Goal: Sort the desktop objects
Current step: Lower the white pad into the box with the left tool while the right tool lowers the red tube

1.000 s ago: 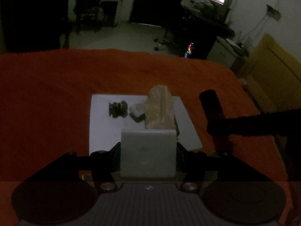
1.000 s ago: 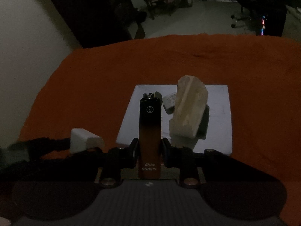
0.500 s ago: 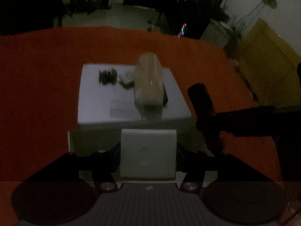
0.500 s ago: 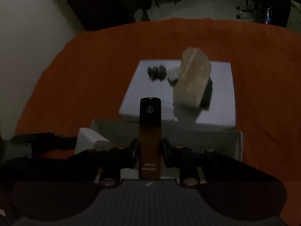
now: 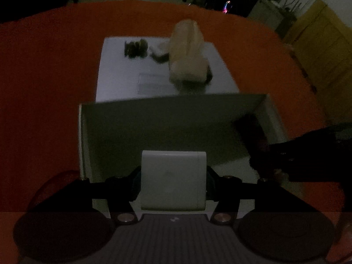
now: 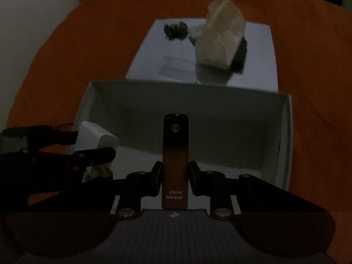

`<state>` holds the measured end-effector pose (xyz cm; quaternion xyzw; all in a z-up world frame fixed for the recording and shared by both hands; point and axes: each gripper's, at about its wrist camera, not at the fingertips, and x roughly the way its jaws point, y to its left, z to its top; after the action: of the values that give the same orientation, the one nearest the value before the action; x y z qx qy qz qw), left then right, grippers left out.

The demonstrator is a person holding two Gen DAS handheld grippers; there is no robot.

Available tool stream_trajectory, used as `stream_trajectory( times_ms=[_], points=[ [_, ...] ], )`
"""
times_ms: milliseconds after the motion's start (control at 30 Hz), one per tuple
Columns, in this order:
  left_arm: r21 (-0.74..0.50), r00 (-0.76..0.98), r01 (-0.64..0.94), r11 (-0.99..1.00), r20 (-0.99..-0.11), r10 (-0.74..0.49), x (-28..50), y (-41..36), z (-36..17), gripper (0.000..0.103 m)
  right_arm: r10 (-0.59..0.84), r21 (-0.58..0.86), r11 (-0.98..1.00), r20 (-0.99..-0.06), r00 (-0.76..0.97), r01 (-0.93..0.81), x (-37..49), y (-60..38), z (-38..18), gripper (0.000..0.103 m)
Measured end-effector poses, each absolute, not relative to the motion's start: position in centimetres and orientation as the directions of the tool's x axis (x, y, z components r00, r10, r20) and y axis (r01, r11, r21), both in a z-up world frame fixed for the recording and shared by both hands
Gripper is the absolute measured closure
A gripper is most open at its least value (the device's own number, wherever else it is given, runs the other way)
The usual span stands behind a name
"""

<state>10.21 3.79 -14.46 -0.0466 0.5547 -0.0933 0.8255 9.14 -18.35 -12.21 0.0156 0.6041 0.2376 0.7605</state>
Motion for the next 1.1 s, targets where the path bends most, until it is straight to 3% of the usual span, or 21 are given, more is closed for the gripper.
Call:
stream_trajectory(
  times_ms=[1100],
  points=[
    [-0.09, 0.261, 0.069, 0.994, -0.96, -0.105, 10.0, 0.6, -21.6, 0.051, 0.221, 0.201, 0.951, -0.973, 0.06, -0.236, 9.4, -18.1, -20.8, 0.075]
  ],
)
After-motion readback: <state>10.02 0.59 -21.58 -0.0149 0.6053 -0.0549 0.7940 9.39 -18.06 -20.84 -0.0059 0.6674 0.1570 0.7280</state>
